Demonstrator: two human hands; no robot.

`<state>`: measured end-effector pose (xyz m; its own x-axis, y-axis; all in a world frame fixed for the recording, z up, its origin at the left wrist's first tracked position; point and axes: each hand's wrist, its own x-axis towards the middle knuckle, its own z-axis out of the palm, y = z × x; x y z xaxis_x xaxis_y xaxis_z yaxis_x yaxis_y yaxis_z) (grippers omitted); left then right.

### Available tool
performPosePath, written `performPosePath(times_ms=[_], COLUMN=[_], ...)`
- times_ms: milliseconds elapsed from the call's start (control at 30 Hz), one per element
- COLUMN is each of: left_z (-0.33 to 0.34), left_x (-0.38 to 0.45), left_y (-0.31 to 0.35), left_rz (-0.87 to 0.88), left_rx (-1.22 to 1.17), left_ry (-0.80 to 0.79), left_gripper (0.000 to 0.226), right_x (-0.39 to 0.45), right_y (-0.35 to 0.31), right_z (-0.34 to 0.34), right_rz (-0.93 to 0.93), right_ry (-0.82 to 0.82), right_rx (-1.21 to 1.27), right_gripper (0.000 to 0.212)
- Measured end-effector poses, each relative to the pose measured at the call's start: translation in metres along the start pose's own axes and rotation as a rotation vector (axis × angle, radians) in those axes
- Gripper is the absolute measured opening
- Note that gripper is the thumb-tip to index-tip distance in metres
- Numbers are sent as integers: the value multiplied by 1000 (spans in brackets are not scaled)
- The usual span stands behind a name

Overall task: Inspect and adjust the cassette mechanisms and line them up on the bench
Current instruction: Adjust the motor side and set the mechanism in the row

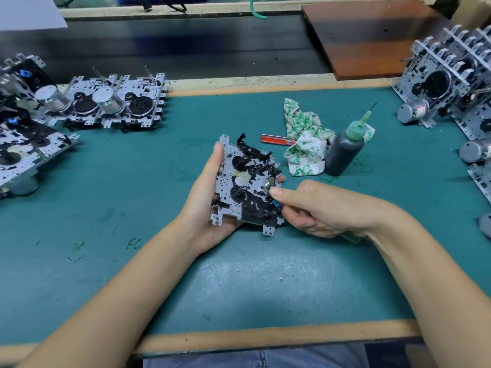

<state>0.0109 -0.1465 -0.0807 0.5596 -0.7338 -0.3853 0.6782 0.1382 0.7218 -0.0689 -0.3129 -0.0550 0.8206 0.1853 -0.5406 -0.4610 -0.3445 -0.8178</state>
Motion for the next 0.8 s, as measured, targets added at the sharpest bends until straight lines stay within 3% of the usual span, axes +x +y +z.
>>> performPosePath(times_ms=[267,500,800], left_z=[-2,-1,-3], left_x=[1,-2,0], left_y=[-2,0,-1], left_rz=[6,39,41], left_rx=[-18,-217,-354], left_ry=[-56,-270,-294], left_gripper=[77,95,92], right_x=[-2,-4,0], right_y=[2,-1,2], right_z=[-1,-4,-3], right_rz=[-25,-135,-101], right_ry=[2,96,154], right_rx=[29,338,357], right_gripper=[65,54,47])
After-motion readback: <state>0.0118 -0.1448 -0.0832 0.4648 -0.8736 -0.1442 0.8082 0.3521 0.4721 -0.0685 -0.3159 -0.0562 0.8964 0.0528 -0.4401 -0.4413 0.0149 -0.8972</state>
